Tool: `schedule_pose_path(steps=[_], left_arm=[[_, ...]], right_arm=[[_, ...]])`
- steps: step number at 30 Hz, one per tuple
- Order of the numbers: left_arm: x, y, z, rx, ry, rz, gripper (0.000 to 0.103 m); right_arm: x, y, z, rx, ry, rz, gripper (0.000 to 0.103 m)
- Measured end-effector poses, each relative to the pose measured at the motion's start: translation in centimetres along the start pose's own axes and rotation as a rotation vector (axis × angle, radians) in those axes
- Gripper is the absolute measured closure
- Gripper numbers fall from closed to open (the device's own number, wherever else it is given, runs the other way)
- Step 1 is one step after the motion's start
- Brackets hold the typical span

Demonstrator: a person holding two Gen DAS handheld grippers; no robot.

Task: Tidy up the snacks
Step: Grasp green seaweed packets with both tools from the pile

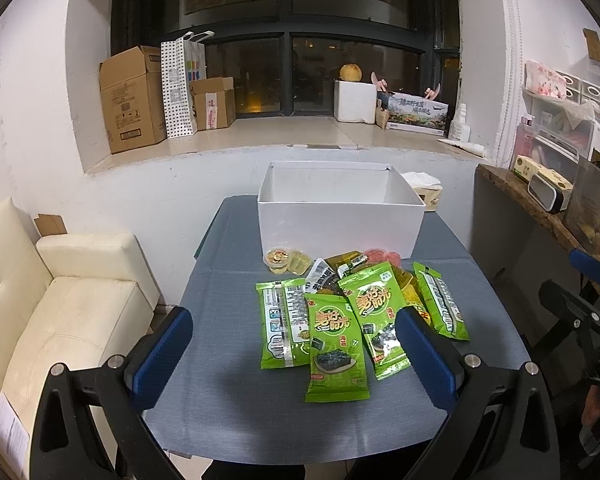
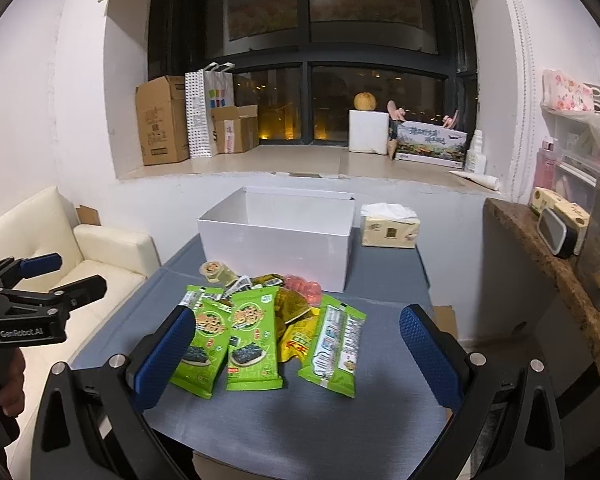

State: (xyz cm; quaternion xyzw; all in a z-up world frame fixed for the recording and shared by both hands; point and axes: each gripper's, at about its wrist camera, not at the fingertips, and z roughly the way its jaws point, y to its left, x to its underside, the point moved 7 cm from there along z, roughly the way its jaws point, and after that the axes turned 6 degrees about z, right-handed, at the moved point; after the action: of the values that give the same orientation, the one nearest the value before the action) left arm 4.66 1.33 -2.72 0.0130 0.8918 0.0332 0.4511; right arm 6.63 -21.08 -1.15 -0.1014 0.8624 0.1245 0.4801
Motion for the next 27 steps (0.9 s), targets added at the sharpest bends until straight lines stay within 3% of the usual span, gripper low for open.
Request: schedule_pose_path(steps=[3, 8, 17, 20, 24, 27], left_arm=[[0.2, 0.6, 0.2, -0.013, -0.004, -0.015, 0.000], [1.5, 1.3, 0.8, 0.028, 0.018, -0.045, 0.000], [5.0, 4.1, 1.8, 0.003, 0.088, -0.073, 0.000], [6.1, 5.0, 2.3, -0.045, 0.118, -0.063, 0.000], [6.7, 5.5, 3.0, -0.037, 0.133, -0.086, 0.000], [7.0, 5.3, 3.9, -0.036, 0.147, -0.079, 0.000]], right_arm=[[0.5, 0.1, 1.7, 0.002, 0.037, 0.019, 0.000], [1.9, 1.1, 6.3, 0.009, 0.127, -0.006, 0.000], [5.6, 3.8, 18.3, 0.103, 0.271, -0.125, 0.000], [7.0, 3.9, 20.5, 0.137, 0.313, -0.143, 0.000], [8.6, 3.2, 22.2, 0.142, 0.362, -0.111, 0.000], [9.2, 3.1, 22.4, 0.178, 0.373, -0.144, 0.017]])
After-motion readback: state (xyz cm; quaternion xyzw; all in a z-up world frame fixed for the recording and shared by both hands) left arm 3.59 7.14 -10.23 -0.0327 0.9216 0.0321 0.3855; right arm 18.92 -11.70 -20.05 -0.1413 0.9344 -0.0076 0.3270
